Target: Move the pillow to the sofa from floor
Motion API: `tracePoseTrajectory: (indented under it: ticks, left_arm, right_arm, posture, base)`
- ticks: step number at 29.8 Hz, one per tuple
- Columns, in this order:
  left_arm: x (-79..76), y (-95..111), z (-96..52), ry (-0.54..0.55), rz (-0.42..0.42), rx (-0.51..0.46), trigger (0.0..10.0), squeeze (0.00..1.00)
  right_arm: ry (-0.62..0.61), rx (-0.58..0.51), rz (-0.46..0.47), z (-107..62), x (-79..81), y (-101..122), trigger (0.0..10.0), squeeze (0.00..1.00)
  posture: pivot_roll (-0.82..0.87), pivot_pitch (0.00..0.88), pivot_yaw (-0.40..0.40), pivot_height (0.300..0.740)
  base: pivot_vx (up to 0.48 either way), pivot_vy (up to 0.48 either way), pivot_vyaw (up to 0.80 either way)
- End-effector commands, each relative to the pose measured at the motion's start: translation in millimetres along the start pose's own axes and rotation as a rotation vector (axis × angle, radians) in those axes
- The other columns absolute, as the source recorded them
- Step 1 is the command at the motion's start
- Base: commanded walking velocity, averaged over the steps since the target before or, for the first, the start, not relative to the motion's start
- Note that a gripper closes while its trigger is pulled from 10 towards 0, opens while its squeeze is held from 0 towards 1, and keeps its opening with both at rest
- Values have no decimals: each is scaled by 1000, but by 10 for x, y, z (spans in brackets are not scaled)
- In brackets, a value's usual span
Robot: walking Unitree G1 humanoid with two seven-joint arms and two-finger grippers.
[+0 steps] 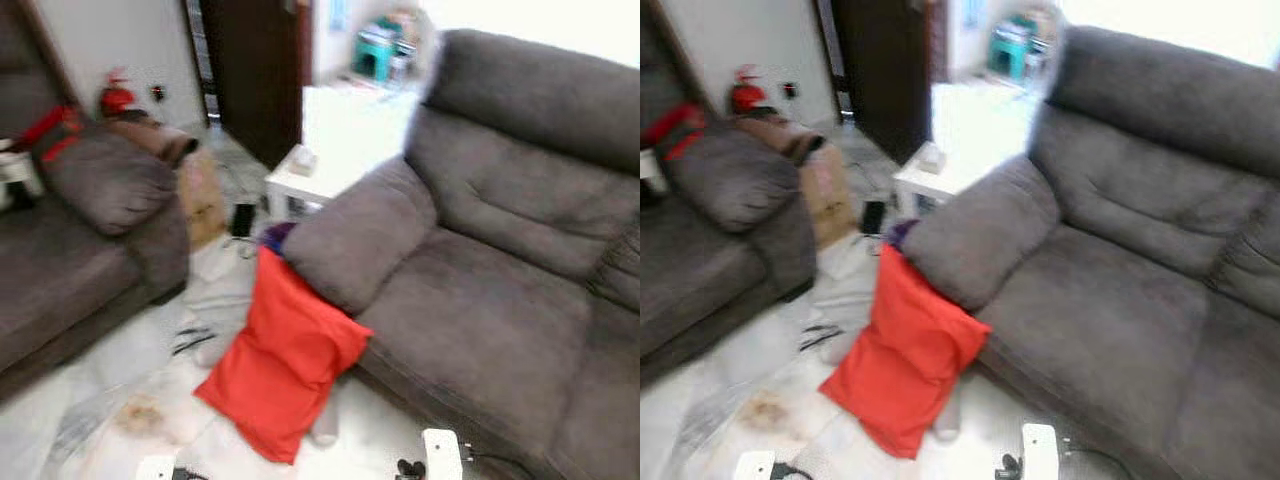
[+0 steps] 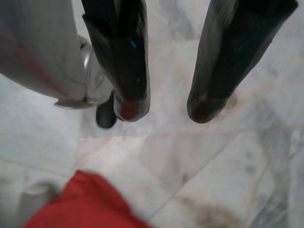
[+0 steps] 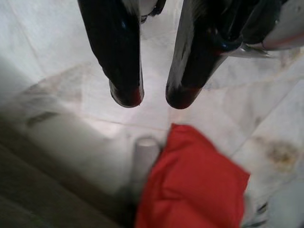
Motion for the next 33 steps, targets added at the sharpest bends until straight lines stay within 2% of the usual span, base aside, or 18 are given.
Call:
tracePoseTrajectory:
  ticks: [1,4,14,33]
  left_arm:
    - [16,-92,-19,4,-4,26,10000,0]
    - [9,-88,-16,4,-6,26,10000,0]
    - [13,-98,-19,12,-16,26,10000,0]
    - [23,-103,-23,9,-24,25,10000,0]
  right_arm:
    - [-6,14,5,-11,-16,-56,10000,0]
    - [-11,12,13,-12,-20,-56,10000,0]
    - [-14,4,56,-18,-34,-64,10000,0]
    - [0,9,48,-17,-19,-69,10000,0]
  posture:
    - [87,79,-12,740]
    - [87,79,-12,740]
    - [88,79,-12,740]
    - [86,78,-13,740]
  base:
    - [0,0,800]
    - [0,0,713]
    - [0,0,0]
    - [350,0,0]
Point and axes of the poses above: a point about 5 cm out from each wrist's last joint towards the gripper, its own z axis pointing out of the wrist towards the gripper, its own y axis along the axis of the wrist's last joint, x = y × z, the point moved 5 cm from there along z, pointing out of the wrist towards the gripper, and after that the axes turned 4 degrees about -z, right-handed, at the moved point
